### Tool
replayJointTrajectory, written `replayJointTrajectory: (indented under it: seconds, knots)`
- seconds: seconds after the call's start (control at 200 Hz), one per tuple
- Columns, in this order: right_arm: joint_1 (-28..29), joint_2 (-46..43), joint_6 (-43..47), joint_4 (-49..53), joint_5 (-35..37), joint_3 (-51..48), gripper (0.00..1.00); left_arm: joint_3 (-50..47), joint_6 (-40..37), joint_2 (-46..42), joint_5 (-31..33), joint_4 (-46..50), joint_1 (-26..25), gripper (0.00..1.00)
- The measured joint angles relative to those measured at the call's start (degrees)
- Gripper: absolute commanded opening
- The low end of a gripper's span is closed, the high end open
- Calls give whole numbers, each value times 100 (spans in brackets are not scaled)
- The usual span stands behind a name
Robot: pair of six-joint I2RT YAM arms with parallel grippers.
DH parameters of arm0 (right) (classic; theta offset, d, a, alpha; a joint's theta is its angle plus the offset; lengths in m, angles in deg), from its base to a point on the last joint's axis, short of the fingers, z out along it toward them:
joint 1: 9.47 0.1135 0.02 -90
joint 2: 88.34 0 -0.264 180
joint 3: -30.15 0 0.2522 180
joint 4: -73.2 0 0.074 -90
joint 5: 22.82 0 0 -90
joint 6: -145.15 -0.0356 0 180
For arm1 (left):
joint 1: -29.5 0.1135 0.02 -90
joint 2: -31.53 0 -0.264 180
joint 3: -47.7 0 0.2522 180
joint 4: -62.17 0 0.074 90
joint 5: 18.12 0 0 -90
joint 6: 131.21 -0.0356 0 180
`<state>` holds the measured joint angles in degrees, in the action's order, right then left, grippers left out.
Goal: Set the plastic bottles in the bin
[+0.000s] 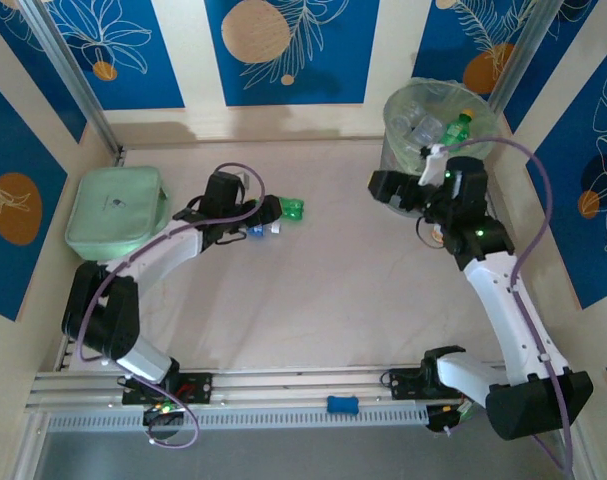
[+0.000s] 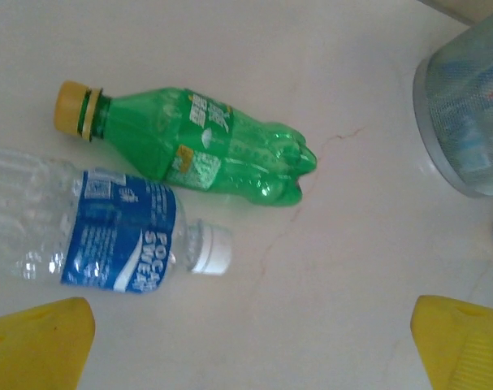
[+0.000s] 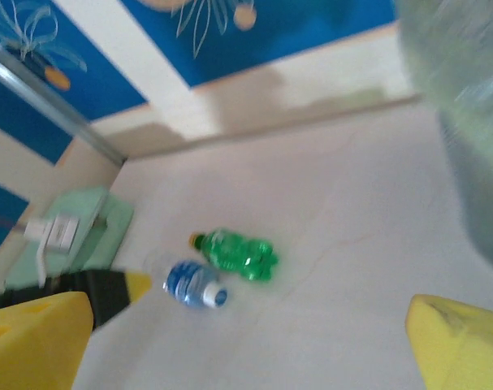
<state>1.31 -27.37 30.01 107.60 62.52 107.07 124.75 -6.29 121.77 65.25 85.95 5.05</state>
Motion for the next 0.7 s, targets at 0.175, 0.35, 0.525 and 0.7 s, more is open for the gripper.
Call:
replayJointTrajectory:
  seconds: [0.175,0.35,0.525,0.7]
  knots:
    - [529,-68,-247,-321,20,-804,99,664,-553,625,-70,297,264,99]
    - [857,-68,-564,-702,22,-1469,99,1648,-1130,1488,-166,761,621,99]
    - [1158,-61,-800,-927,66,-1799,99,2446,-1604,2269,-313,1300,831,99]
    - [1303,68,-857,-1012,103,-1805,99,3093,-1963,2905,-417,1952,870,99]
